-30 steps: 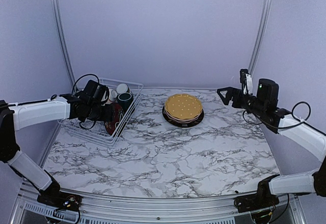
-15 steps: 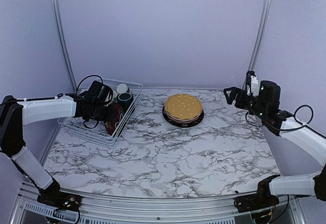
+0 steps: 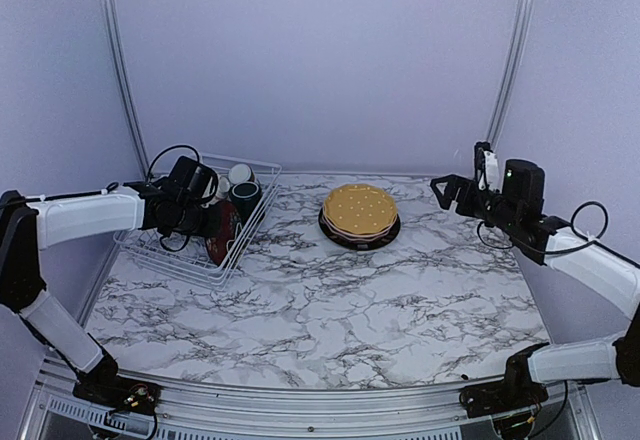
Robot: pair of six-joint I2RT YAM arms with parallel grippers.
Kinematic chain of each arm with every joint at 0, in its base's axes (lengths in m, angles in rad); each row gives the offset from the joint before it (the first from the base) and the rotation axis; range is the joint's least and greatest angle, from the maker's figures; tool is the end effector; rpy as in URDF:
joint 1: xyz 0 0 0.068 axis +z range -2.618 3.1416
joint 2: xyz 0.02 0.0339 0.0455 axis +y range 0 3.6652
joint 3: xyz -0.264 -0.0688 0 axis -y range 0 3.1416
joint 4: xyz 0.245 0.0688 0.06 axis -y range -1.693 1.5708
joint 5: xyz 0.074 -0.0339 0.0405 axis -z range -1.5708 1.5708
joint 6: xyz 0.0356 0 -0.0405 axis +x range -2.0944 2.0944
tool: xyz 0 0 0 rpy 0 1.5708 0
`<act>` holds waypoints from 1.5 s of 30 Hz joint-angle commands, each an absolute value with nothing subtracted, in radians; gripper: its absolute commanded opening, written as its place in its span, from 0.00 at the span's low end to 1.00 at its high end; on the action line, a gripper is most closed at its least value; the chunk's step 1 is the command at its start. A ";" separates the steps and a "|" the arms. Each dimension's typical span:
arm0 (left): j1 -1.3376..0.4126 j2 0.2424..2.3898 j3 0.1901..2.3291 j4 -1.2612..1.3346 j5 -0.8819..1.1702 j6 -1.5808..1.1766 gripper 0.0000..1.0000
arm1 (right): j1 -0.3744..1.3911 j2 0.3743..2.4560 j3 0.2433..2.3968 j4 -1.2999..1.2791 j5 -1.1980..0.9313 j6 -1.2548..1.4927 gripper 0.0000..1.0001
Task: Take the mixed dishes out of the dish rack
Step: Grab the plate from the dish rack, then pass from the left arm to the right
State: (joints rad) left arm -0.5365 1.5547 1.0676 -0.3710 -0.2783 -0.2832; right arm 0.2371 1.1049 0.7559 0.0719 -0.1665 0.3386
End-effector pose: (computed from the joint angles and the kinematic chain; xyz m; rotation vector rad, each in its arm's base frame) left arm 0.2896 -0.1608 0.2339 0.1777 2.3793 -0.0473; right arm 0.2485 0.0661 0.2921 -0.0229 1.8803 0.5525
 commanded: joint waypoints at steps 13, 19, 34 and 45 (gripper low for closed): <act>-0.540 1.325 1.179 -0.399 -0.210 -0.276 0.05 | 0.317 1.278 0.875 0.132 -0.441 0.302 0.97; -0.540 1.266 1.163 -0.337 -0.093 -0.290 0.05 | 0.426 1.374 0.960 0.125 -0.476 0.292 0.93; -0.611 1.205 0.992 -0.031 0.178 -0.408 0.03 | 0.642 1.540 1.088 0.176 -0.534 0.373 0.82; -0.682 1.252 0.954 0.109 0.243 -0.440 0.03 | 0.669 1.590 1.100 0.246 -0.624 0.456 0.61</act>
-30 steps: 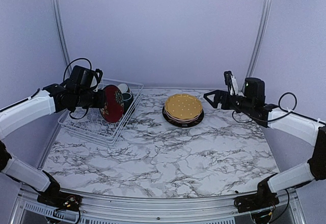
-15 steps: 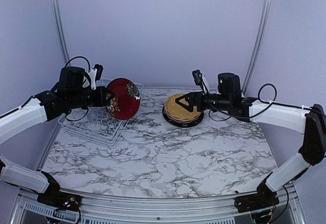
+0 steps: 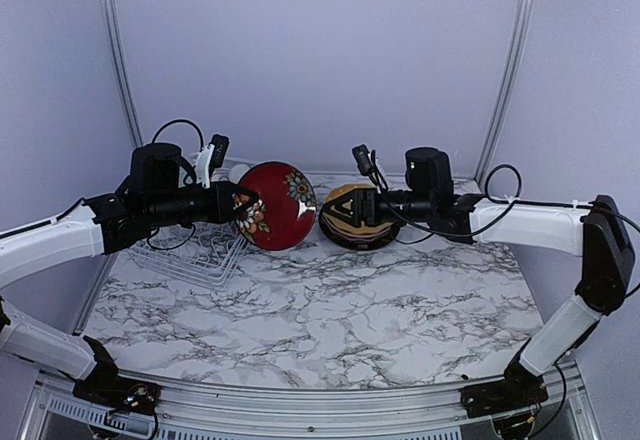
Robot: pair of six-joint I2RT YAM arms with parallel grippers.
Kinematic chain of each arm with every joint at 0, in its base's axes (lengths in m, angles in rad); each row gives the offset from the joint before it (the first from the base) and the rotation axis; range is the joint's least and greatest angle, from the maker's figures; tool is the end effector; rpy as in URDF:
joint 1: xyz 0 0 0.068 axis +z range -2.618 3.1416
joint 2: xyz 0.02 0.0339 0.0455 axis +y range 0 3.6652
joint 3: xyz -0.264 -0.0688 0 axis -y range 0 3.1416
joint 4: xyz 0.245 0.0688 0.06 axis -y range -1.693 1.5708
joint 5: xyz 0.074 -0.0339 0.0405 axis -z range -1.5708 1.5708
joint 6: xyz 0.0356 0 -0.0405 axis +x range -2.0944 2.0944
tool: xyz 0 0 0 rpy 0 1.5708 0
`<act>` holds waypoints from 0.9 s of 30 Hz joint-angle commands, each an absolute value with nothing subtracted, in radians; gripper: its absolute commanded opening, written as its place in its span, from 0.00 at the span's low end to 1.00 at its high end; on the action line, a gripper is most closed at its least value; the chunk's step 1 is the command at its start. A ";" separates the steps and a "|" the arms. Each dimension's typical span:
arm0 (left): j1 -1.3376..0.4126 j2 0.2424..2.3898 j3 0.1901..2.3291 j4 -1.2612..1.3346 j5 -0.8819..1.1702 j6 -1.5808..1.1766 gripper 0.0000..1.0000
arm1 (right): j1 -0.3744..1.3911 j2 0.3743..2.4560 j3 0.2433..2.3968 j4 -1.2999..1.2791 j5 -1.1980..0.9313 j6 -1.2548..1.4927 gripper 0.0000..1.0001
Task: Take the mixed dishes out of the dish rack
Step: Pass from the left arm to the right
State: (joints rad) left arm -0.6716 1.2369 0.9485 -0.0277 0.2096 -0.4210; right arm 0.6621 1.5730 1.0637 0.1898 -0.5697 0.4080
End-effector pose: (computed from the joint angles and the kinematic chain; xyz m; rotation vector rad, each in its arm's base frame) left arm 0.2215 -0.1855 0.3169 0.3986 1.9520 -0.9268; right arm 0.2741 0.2380 0.2778 -0.6726 1.9287 1.2395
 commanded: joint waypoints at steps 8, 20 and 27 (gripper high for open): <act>-0.703 1.281 0.954 0.143 0.247 -0.450 0.03 | 0.670 1.603 1.080 0.328 -0.679 0.523 0.50; -0.721 1.312 0.961 0.201 0.273 -0.475 0.02 | 0.672 1.627 1.085 0.340 -0.647 0.556 0.30; -0.721 1.332 0.970 0.165 0.214 -0.479 0.10 | 0.672 1.640 1.110 0.299 -0.627 0.550 0.00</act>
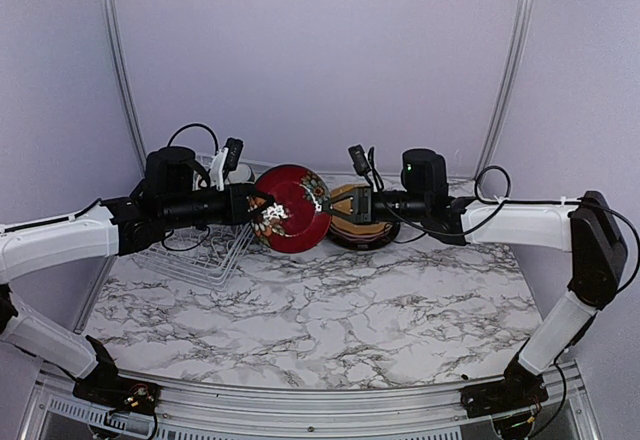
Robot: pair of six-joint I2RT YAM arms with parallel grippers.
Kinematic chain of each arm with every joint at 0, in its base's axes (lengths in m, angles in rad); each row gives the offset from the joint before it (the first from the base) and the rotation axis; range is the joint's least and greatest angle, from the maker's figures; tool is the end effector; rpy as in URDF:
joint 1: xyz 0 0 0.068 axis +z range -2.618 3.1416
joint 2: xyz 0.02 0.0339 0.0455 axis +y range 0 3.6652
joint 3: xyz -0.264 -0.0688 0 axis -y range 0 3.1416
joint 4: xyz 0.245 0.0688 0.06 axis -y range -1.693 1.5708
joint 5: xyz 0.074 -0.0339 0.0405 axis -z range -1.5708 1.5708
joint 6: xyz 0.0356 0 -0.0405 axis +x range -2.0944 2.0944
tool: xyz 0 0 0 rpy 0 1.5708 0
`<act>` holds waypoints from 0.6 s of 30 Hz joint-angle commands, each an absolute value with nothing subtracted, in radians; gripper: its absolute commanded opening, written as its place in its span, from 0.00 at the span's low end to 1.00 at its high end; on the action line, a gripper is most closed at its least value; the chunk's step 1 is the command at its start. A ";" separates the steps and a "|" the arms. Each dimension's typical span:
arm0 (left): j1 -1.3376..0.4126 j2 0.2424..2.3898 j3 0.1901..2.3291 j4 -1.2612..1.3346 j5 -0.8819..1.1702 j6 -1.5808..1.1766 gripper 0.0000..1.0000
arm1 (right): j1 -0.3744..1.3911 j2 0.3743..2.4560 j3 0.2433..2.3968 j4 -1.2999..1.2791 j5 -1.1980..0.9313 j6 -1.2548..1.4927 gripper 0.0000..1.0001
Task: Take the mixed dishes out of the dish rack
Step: Pass from the left arm to the right
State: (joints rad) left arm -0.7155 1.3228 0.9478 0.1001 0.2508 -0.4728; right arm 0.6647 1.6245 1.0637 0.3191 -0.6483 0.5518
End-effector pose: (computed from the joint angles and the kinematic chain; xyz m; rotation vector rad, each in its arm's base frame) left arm 0.2279 -0.2097 0.3061 0.4239 1.9273 -1.0377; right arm 0.2803 0.2470 0.2731 -0.6211 1.9136 1.4074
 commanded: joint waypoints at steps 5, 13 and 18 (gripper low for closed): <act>-0.721 1.324 0.976 0.118 0.152 -0.473 0.50 | 0.669 1.608 1.118 0.234 -0.549 0.517 0.00; -0.717 1.266 0.987 0.019 -0.007 -0.438 0.94 | 0.553 1.563 1.119 0.132 -0.520 0.505 0.00; -0.712 1.236 0.973 0.003 -0.065 -0.434 0.99 | 0.460 1.572 1.158 0.034 -0.480 0.457 0.00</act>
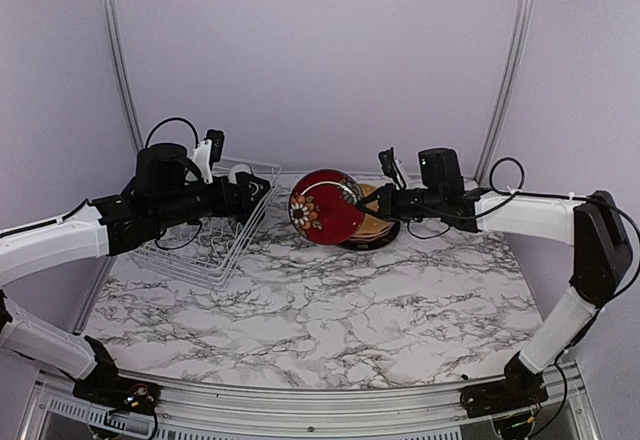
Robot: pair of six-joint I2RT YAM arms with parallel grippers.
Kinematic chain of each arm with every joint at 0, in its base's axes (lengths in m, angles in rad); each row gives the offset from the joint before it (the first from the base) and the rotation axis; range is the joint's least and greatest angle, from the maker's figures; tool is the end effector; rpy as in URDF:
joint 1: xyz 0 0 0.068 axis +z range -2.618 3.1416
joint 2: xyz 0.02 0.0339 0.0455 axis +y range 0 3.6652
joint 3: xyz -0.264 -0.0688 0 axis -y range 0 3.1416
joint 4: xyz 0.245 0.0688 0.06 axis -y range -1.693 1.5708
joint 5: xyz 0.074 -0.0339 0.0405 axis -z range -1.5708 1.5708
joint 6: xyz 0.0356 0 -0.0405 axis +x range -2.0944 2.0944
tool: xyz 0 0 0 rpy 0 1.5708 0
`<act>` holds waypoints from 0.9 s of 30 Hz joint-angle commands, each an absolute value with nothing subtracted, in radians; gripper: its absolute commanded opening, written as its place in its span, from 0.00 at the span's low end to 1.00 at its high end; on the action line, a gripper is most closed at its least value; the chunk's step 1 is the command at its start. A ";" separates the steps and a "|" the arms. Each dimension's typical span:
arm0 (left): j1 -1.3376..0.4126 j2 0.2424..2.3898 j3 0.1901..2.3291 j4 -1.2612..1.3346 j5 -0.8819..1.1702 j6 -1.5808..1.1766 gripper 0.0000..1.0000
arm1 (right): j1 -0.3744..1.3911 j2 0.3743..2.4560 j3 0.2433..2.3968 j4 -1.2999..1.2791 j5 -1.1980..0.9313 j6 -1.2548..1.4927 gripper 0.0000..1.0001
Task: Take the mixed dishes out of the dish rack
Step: Pass from the left arm to the right, then place the plate with another plate.
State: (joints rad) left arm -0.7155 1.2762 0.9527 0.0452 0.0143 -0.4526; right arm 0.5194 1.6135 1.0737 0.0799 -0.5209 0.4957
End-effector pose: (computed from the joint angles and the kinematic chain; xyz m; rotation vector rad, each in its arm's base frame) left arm 0.2262 -0.1972 0.3150 0.2635 1.9133 -0.8148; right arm 0.3092 0.1972 0.2563 -0.3789 2.1337 1.1429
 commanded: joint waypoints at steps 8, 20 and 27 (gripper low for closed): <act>-0.710 1.213 0.955 0.002 -0.090 -0.429 0.99 | 0.302 1.645 1.211 0.005 -0.487 0.466 0.00; -0.709 1.167 0.931 -0.048 -0.127 -0.417 0.99 | 0.233 1.803 1.274 0.042 -0.523 0.512 0.00; -0.709 1.144 0.895 -0.046 -0.150 -0.423 0.99 | 0.232 1.883 1.317 0.060 -0.520 0.533 0.00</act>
